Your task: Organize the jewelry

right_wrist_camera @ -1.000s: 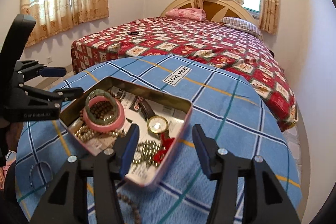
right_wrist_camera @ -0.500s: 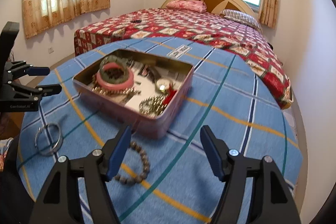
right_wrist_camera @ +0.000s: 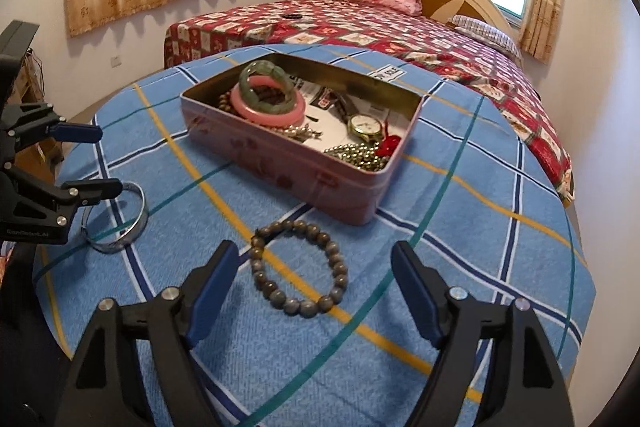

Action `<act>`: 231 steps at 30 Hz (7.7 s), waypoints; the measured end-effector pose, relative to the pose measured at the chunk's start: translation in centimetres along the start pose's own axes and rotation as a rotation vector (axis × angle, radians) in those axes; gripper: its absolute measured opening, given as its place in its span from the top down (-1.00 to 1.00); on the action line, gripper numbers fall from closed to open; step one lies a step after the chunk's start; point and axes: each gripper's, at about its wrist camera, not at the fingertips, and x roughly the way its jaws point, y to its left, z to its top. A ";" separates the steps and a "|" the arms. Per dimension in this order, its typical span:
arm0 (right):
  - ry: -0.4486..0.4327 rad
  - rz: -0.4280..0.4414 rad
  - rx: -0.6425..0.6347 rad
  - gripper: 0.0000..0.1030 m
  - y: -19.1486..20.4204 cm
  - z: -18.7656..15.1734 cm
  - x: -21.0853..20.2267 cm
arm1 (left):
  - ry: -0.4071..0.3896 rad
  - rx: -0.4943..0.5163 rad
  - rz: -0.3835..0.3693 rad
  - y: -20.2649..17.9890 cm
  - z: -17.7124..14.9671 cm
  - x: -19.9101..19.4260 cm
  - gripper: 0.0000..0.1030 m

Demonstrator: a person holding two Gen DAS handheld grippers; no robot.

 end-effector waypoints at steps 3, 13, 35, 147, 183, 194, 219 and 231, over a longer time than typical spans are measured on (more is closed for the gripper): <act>0.011 -0.003 -0.003 -0.59 0.1 -0.3 0.4 | -0.010 -0.033 0.001 0.6 0.3 1.0 -0.35; 0.076 -0.015 0.004 -0.58 0.0 -0.1 2.0 | -0.030 -0.099 -0.026 1.5 3.3 3.6 -0.11; -0.013 0.077 0.005 0.63 0.9 0.5 -1.3 | -0.102 -0.072 -0.098 1.3 3.6 -1.0 0.97; -0.171 -0.080 0.085 -0.40 -3.9 8.3 0.3 | -0.242 -0.176 -0.028 3.6 12.5 -1.9 -0.33; -0.245 -0.103 0.084 -0.74 -2.9 8.0 -3.1 | -0.274 -0.216 -0.037 3.7 10.4 -5.3 -0.33; -0.250 -0.106 0.083 -0.77 -2.9 8.1 -3.5 | -0.276 -0.215 -0.048 3.7 10.3 -5.6 -0.33; -0.253 -0.111 0.086 -0.78 -3.3 7.9 -3.7 | -0.266 -0.225 -0.026 3.8 10.2 -5.2 -0.33; -0.246 -0.111 0.087 -0.78 -3.4 7.8 -3.4 | -0.260 -0.237 0.010 4.0 10.0 -4.7 -0.33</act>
